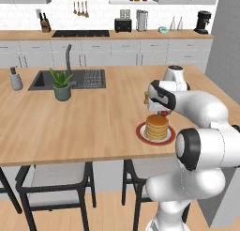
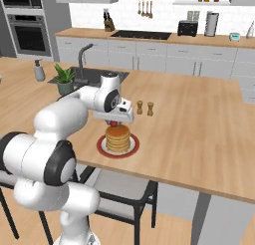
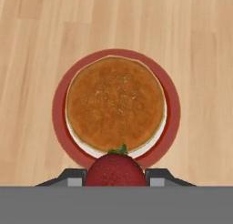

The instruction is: Take the strawberry from the fridge and place it on top of the pancake, located on the dining counter.

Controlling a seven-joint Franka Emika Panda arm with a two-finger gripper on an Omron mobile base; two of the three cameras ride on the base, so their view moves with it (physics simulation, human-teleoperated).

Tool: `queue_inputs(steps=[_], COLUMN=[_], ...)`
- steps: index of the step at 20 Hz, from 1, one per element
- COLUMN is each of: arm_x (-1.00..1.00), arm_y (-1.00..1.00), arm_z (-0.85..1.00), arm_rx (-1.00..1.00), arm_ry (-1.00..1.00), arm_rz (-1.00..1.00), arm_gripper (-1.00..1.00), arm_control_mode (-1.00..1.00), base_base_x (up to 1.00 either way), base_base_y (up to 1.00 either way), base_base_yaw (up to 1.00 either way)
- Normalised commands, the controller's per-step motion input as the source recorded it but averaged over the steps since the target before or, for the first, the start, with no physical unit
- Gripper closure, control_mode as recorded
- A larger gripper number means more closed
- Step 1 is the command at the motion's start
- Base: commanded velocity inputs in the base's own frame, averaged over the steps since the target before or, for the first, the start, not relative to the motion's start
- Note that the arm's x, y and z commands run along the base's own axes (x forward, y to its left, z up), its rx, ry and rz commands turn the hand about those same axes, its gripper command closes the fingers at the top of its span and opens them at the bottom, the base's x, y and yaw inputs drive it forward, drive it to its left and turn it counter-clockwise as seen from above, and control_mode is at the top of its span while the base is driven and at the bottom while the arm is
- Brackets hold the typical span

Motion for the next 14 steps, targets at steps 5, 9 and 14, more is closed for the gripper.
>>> queue_inputs(steps=[5,9,14], arm_x=[0.08,0.15,0.16], arm_y=[0.00,0.00,0.00], arm_z=[-0.13,-0.21,-0.12], arm_rx=[0.00,0.00,0.00], arm_ry=[0.00,0.00,0.00], arm_rz=[0.00,0.00,0.00], arm_gripper=[1.00,1.00,1.00], arm_control_mode=[-1.00,-1.00,-1.00], base_base_x=[0.00,0.00,0.00], base_base_y=[0.00,0.00,0.00], base_base_yaw=[0.00,0.00,0.00])
